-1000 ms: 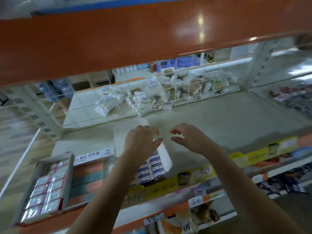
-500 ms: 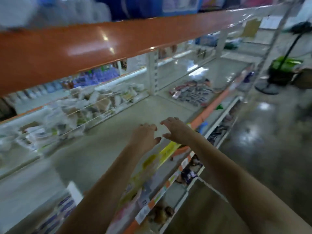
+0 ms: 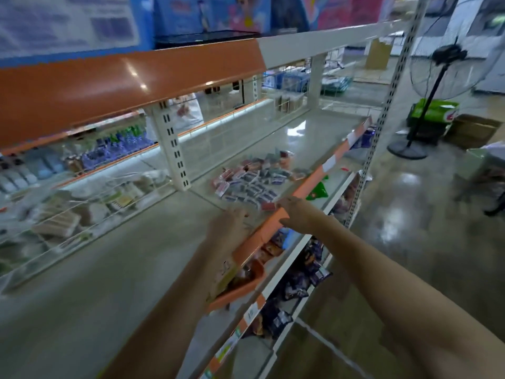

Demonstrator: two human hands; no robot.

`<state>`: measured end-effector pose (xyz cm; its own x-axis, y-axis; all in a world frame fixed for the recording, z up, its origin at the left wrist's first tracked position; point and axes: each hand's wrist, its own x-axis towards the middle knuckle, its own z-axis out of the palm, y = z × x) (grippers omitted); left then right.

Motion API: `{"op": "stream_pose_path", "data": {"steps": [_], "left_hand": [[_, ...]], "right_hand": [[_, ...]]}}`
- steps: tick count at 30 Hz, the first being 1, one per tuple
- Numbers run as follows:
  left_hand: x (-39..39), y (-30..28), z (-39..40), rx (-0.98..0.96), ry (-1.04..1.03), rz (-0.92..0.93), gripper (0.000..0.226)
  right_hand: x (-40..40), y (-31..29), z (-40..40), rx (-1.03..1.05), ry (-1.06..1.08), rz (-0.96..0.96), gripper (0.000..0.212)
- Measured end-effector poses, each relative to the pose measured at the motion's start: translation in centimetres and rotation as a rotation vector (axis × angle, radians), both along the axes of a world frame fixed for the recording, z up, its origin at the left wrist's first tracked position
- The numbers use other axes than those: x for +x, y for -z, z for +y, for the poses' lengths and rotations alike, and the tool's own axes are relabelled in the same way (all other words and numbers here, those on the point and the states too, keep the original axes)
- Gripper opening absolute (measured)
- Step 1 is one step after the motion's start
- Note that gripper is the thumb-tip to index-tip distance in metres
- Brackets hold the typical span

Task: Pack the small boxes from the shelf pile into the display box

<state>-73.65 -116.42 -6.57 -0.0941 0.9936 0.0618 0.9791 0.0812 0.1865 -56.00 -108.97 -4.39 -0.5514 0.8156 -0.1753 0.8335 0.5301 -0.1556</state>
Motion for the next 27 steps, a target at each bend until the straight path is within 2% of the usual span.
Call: {"op": "stream_pose_path", "data": {"steps": [7,11,15,19,22,27], "left_hand": [[-0.6,0.7,7.4,-0.037,0.003,-0.076,0.041],[-1.1,2.2,9.9,-0.034,0.008,-0.042,0.041],[-1.7,3.4,11.0,0.021,-0.003,-0.065,0.039],[-1.7,3.7,11.3,0.080,-0.021,-0.115,0.034],[-1.8,3.7,11.0,0.099,-0.051,-0.134,0.031],[-1.3,3.6,10.3,0.159,-0.156,-0.203,0.022]], "right_hand": [[-0.4,2.5,5.9,-0.002,0.187,0.238,0.033],[-1.9,3.2,8.8,0.016,0.220,0.253,0.033],[-3.1,3.7,10.4,0.062,0.159,0.194,0.026],[-3.2,4.1,11.4,0.114,0.121,0.227,0.029],[-3.0,4.4,12.3,0.067,0.087,0.211,0.028],[-2.3,5.3,13.3,0.071,0.074,0.308,0.025]]}}
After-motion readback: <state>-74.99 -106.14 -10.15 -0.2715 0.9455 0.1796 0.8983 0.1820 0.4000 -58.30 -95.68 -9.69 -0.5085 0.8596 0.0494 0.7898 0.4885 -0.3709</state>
